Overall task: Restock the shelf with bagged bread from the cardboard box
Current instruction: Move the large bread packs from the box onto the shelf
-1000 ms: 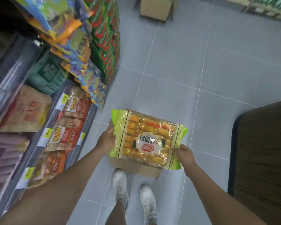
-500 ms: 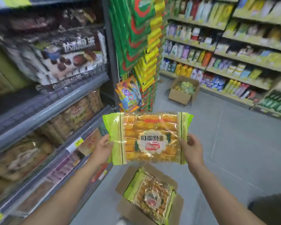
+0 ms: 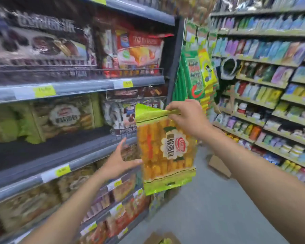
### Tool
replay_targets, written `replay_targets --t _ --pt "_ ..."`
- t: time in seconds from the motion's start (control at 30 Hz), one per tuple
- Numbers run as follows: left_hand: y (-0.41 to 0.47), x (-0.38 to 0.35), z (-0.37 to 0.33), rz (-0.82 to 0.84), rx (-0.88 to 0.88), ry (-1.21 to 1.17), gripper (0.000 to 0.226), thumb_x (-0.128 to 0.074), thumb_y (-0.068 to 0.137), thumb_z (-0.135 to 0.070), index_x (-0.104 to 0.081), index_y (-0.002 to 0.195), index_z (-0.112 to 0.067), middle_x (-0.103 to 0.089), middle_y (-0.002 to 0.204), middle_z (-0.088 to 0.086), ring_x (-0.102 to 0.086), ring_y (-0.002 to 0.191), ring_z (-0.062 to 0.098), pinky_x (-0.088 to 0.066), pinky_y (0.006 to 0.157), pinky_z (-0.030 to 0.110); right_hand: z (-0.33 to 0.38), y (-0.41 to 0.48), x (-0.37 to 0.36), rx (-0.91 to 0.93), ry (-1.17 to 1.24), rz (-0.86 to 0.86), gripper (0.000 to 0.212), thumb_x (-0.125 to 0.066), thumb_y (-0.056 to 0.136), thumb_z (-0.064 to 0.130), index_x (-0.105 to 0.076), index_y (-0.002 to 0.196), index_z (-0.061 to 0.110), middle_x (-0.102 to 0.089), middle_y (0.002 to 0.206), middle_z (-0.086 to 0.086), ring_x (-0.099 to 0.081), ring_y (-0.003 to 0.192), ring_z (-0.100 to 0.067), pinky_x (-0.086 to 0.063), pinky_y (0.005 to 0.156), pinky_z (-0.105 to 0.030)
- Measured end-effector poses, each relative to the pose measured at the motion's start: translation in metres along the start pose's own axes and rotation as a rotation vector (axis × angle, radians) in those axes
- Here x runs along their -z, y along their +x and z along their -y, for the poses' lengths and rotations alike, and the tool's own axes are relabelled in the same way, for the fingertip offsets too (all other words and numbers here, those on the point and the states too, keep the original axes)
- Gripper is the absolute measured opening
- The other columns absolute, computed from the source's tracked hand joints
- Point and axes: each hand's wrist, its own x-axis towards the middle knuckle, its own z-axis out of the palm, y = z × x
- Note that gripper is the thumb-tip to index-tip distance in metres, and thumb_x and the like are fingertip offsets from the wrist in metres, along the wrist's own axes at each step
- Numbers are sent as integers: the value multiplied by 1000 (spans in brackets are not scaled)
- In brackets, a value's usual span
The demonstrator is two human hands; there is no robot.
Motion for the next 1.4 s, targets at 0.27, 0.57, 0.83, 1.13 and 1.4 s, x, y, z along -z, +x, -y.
replay_targets --t 0.27,0.57,0.83,1.13,1.4 --pt "-29 -7 -30 12 8 -371 70 -88 70 -41 -55 130 -31 -73 121 -1 -72 107 25 -59 84 61 81 25 5 390 -198 -29 20 -69 88 15 -75 100 30 -75 91 12 -68 98 -18 -23 120 -52" --pt "-66 9 -15 -145 75 -747 47 -73 89 -6 -55 132 -9 -71 121 20 -67 112 43 -50 89 74 53 -33 -24 129 245 -279 51 -76 87 29 -59 135 26 -55 137 7 -47 133 -13 -40 112 -47" --pt "-99 33 -7 -196 40 -972 46 -63 93 -3 -50 137 -6 -65 132 22 -63 122 39 -47 99 69 27 -107 -106 -771 834 222 125 -75 60 79 -23 159 23 -31 163 -2 -35 146 -26 -39 110 -48" --pt "-134 46 -9 -128 56 -1087 46 -59 93 -2 -45 135 -8 -65 125 29 -59 122 49 -58 89 54 67 -103 -150 -947 1637 518 65 -78 84 47 -56 140 23 -69 130 -13 -68 117 -34 -51 102 -56" --pt "-190 128 25 -301 23 -1094 86 -72 73 -69 -62 137 -13 -54 145 25 -50 135 43 -36 113 64 68 -83 -184 -907 1407 387 140 -94 50 65 -18 160 26 -35 161 -4 -39 145 -31 -35 113 -61"
